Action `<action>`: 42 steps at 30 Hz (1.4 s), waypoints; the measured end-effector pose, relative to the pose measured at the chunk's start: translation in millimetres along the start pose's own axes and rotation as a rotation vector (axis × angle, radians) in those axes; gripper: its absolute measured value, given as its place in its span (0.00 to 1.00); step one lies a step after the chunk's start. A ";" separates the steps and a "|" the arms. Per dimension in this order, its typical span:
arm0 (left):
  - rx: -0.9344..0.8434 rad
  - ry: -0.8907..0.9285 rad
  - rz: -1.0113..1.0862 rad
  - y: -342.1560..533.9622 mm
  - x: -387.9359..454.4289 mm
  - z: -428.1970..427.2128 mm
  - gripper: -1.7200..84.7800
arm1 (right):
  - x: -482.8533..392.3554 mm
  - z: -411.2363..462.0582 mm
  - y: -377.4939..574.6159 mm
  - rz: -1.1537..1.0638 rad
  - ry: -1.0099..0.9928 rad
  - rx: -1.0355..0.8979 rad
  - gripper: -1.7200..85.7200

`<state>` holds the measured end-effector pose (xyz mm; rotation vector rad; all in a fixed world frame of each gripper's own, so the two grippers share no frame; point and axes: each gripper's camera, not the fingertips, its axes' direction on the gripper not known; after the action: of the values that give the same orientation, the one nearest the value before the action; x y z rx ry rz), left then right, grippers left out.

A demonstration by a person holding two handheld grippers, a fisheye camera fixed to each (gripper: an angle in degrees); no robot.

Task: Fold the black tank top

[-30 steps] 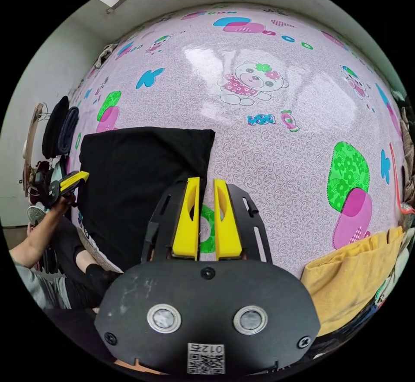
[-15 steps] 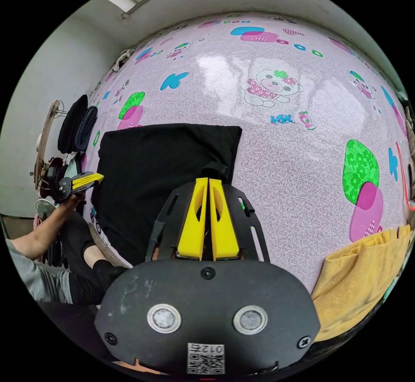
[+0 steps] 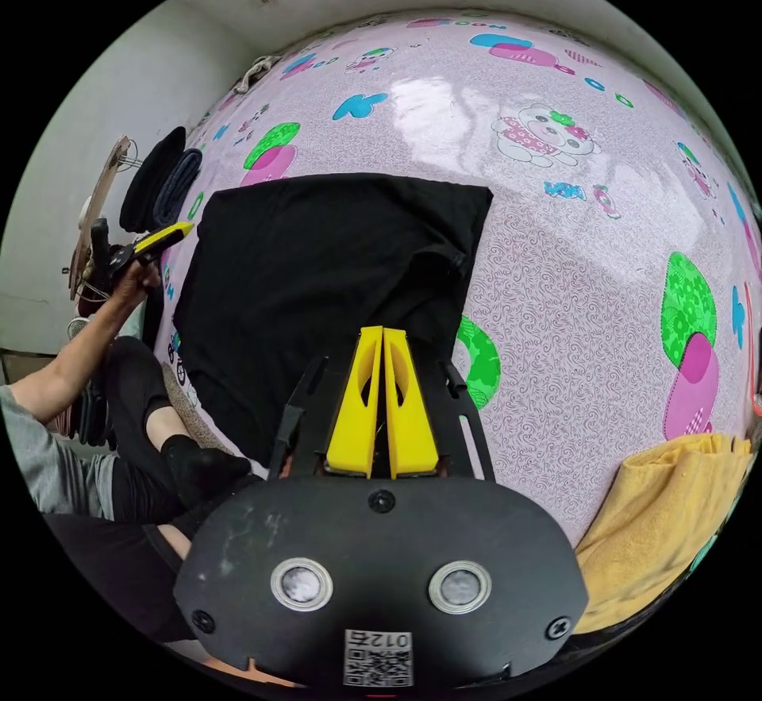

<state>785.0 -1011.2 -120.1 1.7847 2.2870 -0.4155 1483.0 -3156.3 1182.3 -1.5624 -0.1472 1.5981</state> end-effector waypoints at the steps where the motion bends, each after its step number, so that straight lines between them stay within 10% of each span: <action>1: 0.001 -0.003 -0.010 -2.8 -2.1 1.5 0.03 | 17.0 5.0 5.5 0.003 -0.008 -0.013 0.01; 27: -0.098 -0.039 0.105 -28.1 -17.8 35.5 0.03 | 464.9 84.8 156.5 0.186 0.034 0.027 0.01; 42: -0.088 0.073 0.054 -63.7 -22.8 51.3 0.03 | 819.0 204.9 112.8 0.210 0.412 0.016 0.01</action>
<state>728.5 -1064.2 -154.8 1.8418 2.2614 -0.2405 1390.2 -2609.8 535.8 -1.9079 0.2610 1.3896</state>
